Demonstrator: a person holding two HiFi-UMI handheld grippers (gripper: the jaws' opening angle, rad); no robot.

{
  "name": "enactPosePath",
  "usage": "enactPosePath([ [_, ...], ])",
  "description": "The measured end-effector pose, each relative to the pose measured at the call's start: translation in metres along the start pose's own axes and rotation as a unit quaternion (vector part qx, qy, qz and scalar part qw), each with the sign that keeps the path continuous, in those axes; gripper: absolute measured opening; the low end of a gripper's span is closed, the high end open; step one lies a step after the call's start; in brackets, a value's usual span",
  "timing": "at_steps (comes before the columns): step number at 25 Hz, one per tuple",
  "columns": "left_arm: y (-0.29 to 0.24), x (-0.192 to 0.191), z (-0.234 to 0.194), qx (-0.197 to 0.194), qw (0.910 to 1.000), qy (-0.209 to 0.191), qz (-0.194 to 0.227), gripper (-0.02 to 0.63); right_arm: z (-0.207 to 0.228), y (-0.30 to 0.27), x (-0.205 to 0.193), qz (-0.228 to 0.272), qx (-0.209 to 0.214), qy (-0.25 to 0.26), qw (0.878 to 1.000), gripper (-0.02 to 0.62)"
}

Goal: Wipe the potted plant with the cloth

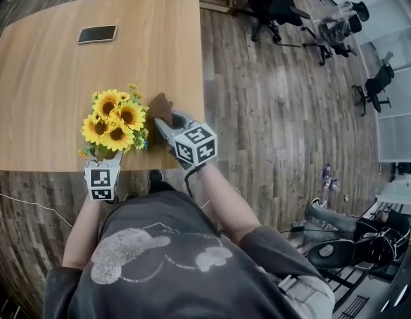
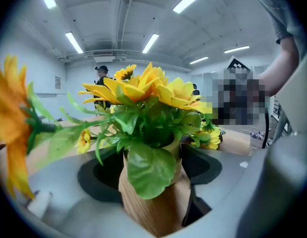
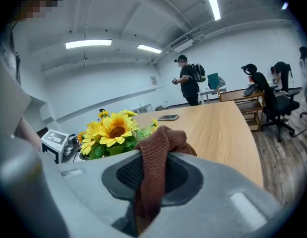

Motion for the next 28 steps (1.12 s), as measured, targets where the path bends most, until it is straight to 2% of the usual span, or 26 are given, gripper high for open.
enactPosePath([
  [10,0.001,0.0,0.003,0.007,1.0,0.002,-0.005,0.394,0.022,-0.062,-0.005,-0.105,0.087,0.018,0.991,0.06],
  [15,0.001,0.0,0.003,0.011,0.9999,0.005,-0.009,0.393,0.017,-0.079,-0.007,-0.129,0.12,0.057,0.983,0.06],
  [19,0.002,0.001,0.002,0.008,0.9999,0.006,-0.008,0.393,0.01,-0.077,-0.012,-0.13,0.146,0.082,0.977,0.06],
  [23,0.0,0.001,-0.002,-0.003,0.9999,0.008,-0.01,0.391,-0.003,-0.074,-0.021,-0.137,0.144,0.114,0.974,0.06],
  [28,0.005,0.01,-0.012,-0.025,0.9994,0.024,-0.01,0.383,-0.031,-0.071,-0.031,-0.139,0.125,0.119,0.975,0.06],
])
Point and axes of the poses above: the fingertips, and each gripper's own axes: y backward along the fingers, z to its right, x out of its top, the point moved 9 cm from there along y, backward along the fingers, and after that the axes turned 8 degrees about x, right-handed, at the moved point
